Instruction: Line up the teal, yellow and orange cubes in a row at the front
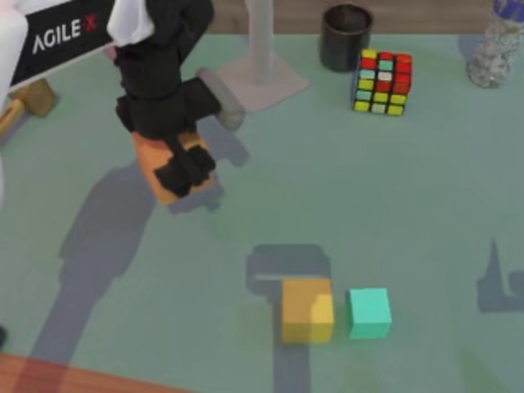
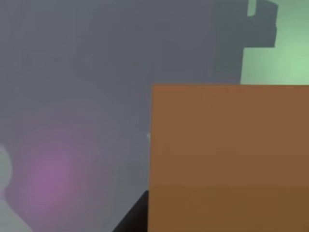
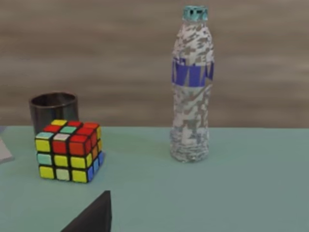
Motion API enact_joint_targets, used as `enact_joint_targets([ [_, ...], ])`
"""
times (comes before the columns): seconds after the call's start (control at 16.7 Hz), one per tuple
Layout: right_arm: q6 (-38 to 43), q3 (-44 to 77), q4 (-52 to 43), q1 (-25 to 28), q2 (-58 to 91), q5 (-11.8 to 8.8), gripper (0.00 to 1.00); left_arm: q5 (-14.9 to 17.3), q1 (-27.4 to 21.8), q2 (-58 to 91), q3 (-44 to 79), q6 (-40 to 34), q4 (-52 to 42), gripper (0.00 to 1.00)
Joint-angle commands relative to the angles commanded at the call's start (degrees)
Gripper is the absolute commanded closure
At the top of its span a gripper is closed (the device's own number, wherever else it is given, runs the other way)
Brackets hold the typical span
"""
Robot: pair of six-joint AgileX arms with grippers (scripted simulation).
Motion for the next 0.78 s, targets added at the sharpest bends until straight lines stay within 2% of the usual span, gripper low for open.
enact_joint_targets([
  [0.36,0.0,0.0,0.0,0.0,0.0,0.0,0.0,-0.1,-1.5,-2.0,-2.3,1.2,0.8,1.0],
  [0.78,0.0,0.0,0.0,0.0,0.0,0.0,0.0,-0.1,-10.0,-18.7,-24.7,9.8,5.0,1.0],
])
